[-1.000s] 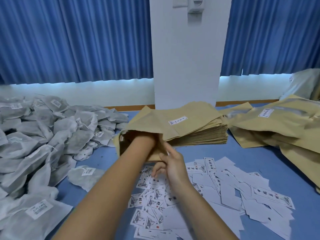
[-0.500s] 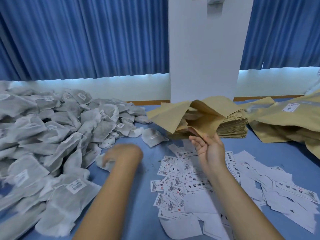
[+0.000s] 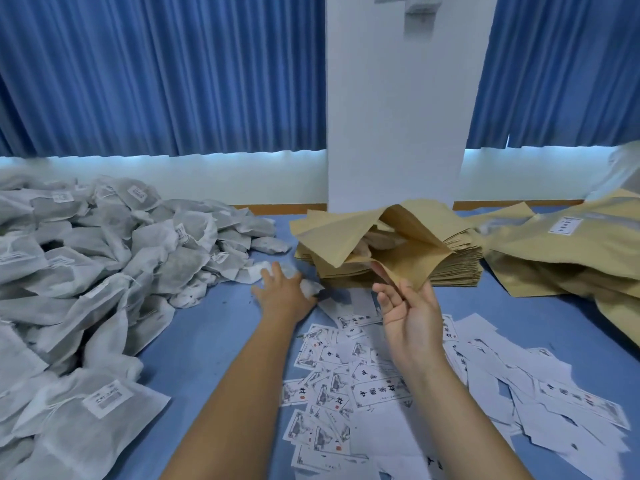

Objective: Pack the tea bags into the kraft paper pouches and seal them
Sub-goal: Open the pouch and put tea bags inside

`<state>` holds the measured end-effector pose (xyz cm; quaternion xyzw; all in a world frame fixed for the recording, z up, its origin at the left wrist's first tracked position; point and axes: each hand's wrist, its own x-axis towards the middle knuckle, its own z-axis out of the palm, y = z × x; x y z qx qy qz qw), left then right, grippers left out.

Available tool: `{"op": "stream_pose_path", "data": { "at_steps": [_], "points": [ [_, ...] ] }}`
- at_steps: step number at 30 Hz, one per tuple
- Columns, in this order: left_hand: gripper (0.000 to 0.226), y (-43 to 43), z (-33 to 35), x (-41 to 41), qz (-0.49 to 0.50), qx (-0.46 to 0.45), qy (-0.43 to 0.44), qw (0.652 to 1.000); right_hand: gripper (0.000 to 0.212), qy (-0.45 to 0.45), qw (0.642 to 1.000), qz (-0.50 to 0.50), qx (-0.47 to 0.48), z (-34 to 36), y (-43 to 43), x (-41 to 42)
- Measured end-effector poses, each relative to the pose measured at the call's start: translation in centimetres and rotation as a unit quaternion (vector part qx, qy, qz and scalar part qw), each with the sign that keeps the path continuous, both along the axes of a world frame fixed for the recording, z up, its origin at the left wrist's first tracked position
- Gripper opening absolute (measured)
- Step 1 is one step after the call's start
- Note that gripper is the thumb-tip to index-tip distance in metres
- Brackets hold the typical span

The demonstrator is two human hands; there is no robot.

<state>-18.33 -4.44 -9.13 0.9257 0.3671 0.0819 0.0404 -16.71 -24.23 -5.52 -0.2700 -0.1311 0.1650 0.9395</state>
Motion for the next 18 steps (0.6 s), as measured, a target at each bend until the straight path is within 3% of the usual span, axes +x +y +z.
{"op": "stream_pose_path", "data": {
  "at_steps": [3, 6, 8, 10, 13, 16, 18],
  "points": [
    [0.053, 0.4, -1.0, 1.0, 0.030, -0.074, -0.060, 0.995, 0.037, 0.004, 1.000, 0.000, 0.000, -0.1, -0.1, 0.1],
    [0.045, 1.1, -1.2, 0.9, 0.005, -0.020, -0.088, 0.996, 0.039, 0.007, 1.000, 0.002, -0.009, 0.0, 0.0, -0.1],
    [0.031, 1.4, -1.3, 0.0, -0.008, -0.039, -0.170, 0.985, 0.038, 0.002, 1.000, 0.002, -0.017, 0.0, 0.0, -0.1],
    [0.014, 1.2, -0.4, -1.4, 0.034, -0.122, -0.355, 0.926, 0.037, -0.002, 0.999, -0.006, -0.035, 0.1, 0.1, -0.2],
    [0.017, 0.4, 2.9, -4.0, 0.090, -0.158, -0.580, 0.794, 0.036, -0.012, 0.997, -0.018, -0.072, 0.0, 0.3, -0.4],
    [0.015, -2.9, 7.7, -6.8, -0.038, -0.106, -0.710, 0.695, 0.033, -0.012, 0.994, -0.024, -0.106, -0.1, 0.6, -0.7],
    [0.015, -6.6, 10.2, -8.4, -0.210, -0.055, -0.715, 0.665, 0.032, -0.023, 0.993, -0.019, -0.116, 0.2, 0.4, -1.1]
  ]
}}
